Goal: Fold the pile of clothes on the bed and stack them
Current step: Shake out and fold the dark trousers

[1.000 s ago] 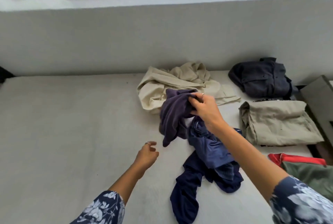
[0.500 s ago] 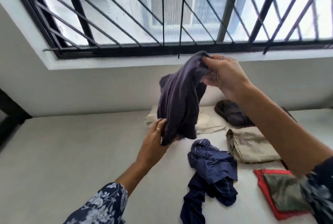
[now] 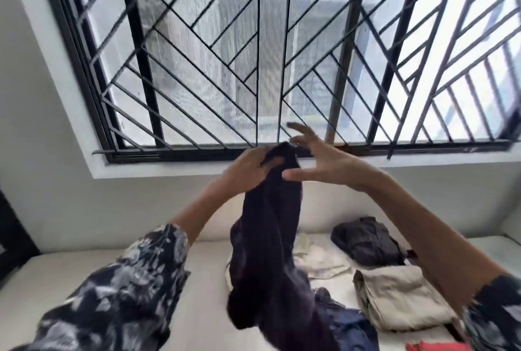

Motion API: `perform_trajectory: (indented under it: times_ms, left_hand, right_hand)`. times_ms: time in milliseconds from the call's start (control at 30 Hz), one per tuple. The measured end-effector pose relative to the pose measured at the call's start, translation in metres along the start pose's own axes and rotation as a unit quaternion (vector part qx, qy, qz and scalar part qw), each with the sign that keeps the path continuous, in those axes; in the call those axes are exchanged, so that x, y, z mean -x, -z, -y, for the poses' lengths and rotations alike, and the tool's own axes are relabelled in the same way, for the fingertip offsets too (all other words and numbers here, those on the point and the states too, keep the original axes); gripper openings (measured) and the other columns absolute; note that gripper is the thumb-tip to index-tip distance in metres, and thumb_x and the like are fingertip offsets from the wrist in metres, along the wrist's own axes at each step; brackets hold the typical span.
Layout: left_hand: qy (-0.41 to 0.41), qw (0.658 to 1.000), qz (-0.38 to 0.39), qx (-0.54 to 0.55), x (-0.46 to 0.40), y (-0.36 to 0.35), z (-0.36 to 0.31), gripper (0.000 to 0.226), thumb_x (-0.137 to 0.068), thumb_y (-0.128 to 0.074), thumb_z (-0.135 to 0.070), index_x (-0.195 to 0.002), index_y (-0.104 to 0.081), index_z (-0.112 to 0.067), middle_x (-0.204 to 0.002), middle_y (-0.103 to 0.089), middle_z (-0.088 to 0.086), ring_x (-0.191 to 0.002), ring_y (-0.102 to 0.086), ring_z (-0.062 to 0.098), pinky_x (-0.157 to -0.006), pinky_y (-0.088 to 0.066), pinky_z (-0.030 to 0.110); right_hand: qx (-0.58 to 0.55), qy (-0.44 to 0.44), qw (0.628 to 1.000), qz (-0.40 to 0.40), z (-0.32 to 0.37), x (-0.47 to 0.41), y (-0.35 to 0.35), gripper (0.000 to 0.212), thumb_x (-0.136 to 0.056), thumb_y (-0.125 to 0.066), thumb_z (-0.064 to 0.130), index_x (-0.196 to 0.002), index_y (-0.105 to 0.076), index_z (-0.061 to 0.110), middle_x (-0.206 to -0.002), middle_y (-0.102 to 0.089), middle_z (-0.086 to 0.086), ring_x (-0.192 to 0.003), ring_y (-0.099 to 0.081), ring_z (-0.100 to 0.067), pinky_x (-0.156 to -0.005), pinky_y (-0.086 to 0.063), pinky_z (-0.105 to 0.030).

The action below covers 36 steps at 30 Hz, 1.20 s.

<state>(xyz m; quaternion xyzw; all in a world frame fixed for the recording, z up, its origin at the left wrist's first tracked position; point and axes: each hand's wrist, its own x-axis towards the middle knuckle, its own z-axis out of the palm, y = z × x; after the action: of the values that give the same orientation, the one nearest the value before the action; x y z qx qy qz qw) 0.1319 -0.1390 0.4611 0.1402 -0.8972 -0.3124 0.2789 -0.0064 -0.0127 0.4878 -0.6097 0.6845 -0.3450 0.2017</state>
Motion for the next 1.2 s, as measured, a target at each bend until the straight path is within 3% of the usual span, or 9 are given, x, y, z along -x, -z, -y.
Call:
perform_trajectory:
  times_ms: [133,300,433,533,667,800,967,1100,1200]
  left_hand:
    - [-0.01,0.999,0.032,-0.004,-0.018,0.016,-0.035,0.022,-0.098,-0.05,-0.019,-0.11,-0.063,-0.006,-0.097,-0.064,0.006,-0.09,-0.057,0.013,-0.078,-0.04,0.024]
    - [-0.008,0.971,-0.143,0.19,-0.016,0.031,-0.058,0.013,-0.096,-0.053,-0.034,-0.106,-0.059,-0.028,-0.093,-0.068,-0.003,-0.085,-0.064,0.012,-0.081,-0.049,0.031]
    - [-0.005,0.95,-0.13,0.285,0.019,0.016,-0.029,0.066,-0.081,-0.073,-0.02,-0.129,-0.03,-0.035,-0.106,-0.064,0.007,-0.087,-0.069,0.015,-0.07,-0.054,0.026]
    - [0.018,0.983,-0.073,0.165,0.044,-0.004,0.002,0.059,-0.075,-0.078,-0.005,-0.122,-0.045,-0.02,-0.102,-0.062,-0.004,-0.088,-0.065,0.003,-0.075,-0.049,0.014]
    - [0.008,0.991,-0.067,0.116,0.034,0.015,-0.014,0.044,-0.074,-0.08,-0.01,-0.113,-0.058,-0.012,-0.093,-0.069,-0.01,-0.083,-0.066,-0.002,-0.073,-0.049,0.015]
    - [-0.033,0.998,-0.024,0.048,0.027,0.043,-0.041,0.073,-0.065,-0.087,-0.018,-0.119,-0.039,-0.029,-0.093,-0.071,-0.002,-0.076,-0.071,0.02,-0.069,-0.058,0.039]
    - [-0.129,0.98,-0.003,-0.15,0.01,0.069,-0.056,0.081,-0.083,-0.071,-0.022,-0.136,-0.017,-0.05,-0.105,-0.061,-0.006,-0.082,-0.067,0.004,-0.084,-0.052,0.031]
    - [-0.261,0.922,-0.006,-0.284,-0.015,0.133,-0.095,0.093,-0.086,-0.061,-0.005,-0.145,-0.006,-0.051,-0.137,-0.049,-0.007,-0.113,-0.051,-0.011,-0.101,-0.039,0.015]
    - [-0.311,0.804,0.059,-0.504,-0.026,0.154,-0.131,0.082,-0.088,-0.047,-0.004,-0.148,-0.012,-0.047,-0.092,-0.058,-0.005,-0.081,-0.059,0.014,-0.085,-0.049,0.031]
  right_hand:
    - [-0.089,0.025,0.995,-0.032,0.017,-0.011,0.002,0.045,-0.075,-0.081,0.018,-0.116,-0.063,0.017,-0.105,-0.07,0.001,-0.099,-0.065,-0.009,-0.09,-0.052,-0.029]
    - [0.049,0.071,0.98,-0.181,0.057,-0.028,0.028,0.021,-0.077,-0.078,0.029,-0.078,-0.067,0.011,-0.073,-0.067,-0.006,-0.064,-0.06,-0.008,-0.061,-0.046,-0.026]
    - [0.077,0.129,0.951,-0.271,0.088,-0.032,0.055,0.015,-0.081,-0.074,0.035,-0.078,-0.062,0.026,-0.065,-0.058,0.013,-0.059,-0.051,0.005,-0.056,-0.037,-0.015]
    - [0.028,0.156,0.945,-0.286,0.098,-0.025,0.072,0.019,-0.081,-0.074,0.034,-0.096,-0.069,0.025,-0.081,-0.066,0.01,-0.073,-0.06,-0.002,-0.067,-0.043,-0.019]
    - [-0.028,0.156,0.937,-0.311,0.1,-0.011,0.096,0.012,-0.082,-0.074,0.03,-0.087,-0.068,0.022,-0.08,-0.068,0.003,-0.073,-0.062,-0.011,-0.068,-0.05,-0.026]
    - [-0.18,0.145,0.91,-0.345,0.097,0.009,0.122,0.007,-0.083,-0.074,0.019,-0.081,-0.067,0.017,-0.069,-0.069,0.007,-0.062,-0.065,-0.006,-0.058,-0.053,-0.021]
    - [-0.216,0.159,0.893,-0.362,0.105,0.025,0.148,0.008,-0.084,-0.073,0.016,-0.083,-0.066,0.011,-0.072,-0.068,-0.001,-0.058,-0.066,-0.008,-0.056,-0.054,-0.023]
    - [-0.227,0.183,0.876,-0.384,0.113,0.031,0.176,0.013,-0.084,-0.073,0.018,-0.089,-0.066,0.007,-0.071,-0.068,0.0,-0.062,-0.067,-0.01,-0.06,-0.056,-0.026]
    - [-0.244,0.178,0.872,-0.385,0.114,0.034,0.19,0.022,-0.085,-0.072,0.019,-0.099,-0.067,0.004,-0.071,-0.07,0.002,-0.063,-0.068,-0.01,-0.059,-0.056,-0.025]
